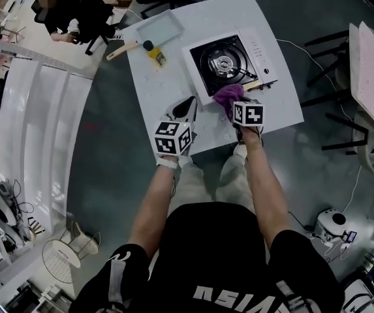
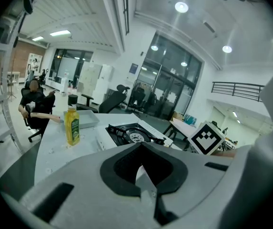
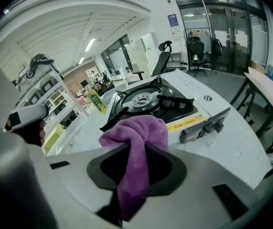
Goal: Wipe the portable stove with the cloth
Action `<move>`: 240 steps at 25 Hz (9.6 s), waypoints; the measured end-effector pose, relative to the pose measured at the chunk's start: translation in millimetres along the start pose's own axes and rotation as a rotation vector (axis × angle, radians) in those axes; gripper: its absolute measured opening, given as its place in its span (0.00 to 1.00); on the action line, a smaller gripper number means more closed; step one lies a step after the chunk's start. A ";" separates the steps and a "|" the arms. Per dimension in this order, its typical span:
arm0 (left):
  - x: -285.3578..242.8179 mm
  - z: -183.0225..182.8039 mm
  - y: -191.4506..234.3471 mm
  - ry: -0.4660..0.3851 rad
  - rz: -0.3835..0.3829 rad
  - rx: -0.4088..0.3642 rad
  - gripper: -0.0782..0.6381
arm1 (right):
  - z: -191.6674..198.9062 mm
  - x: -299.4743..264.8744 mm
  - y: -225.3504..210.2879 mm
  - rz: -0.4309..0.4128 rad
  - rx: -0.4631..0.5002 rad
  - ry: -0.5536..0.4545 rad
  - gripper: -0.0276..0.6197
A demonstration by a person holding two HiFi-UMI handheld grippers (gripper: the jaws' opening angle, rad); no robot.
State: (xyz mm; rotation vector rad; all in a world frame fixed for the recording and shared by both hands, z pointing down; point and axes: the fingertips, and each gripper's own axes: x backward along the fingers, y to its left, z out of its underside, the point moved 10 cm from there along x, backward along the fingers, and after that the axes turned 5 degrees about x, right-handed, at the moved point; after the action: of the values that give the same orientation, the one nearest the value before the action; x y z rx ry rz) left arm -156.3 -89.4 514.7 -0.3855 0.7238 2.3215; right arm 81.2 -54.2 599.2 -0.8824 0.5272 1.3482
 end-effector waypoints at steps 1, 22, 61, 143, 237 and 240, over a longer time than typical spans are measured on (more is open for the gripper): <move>-4.4 0.0 -4.2 0.001 -0.001 0.001 0.12 | -1.6 0.7 -7.4 0.001 -0.002 0.000 0.18; -87.1 -12.3 -88.3 -0.018 -0.024 -0.001 0.12 | -21.9 24.5 -135.6 0.000 -0.025 -0.001 0.18; -16.3 -55.8 -93.6 -0.146 -0.115 -0.010 0.12 | -84.9 109.4 -130.9 -0.046 0.058 -0.236 0.18; 176.7 40.7 177.8 -0.123 -0.314 0.123 0.12 | -16.0 -81.3 203.4 -0.204 0.286 -0.003 0.18; 108.5 36.4 -241.3 -0.313 -0.306 0.109 0.12 | 12.0 260.5 -103.5 -0.313 0.372 -0.411 0.07; 113.0 38.2 -244.1 -0.315 -0.309 0.107 0.12 | 13.5 263.9 -101.1 -0.311 0.375 -0.415 0.06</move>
State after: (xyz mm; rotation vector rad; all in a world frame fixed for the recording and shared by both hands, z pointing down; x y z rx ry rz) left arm -77.6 143.3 398.5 -0.0722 0.5837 1.9811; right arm 224.8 118.3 427.0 -0.3437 0.2889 1.0607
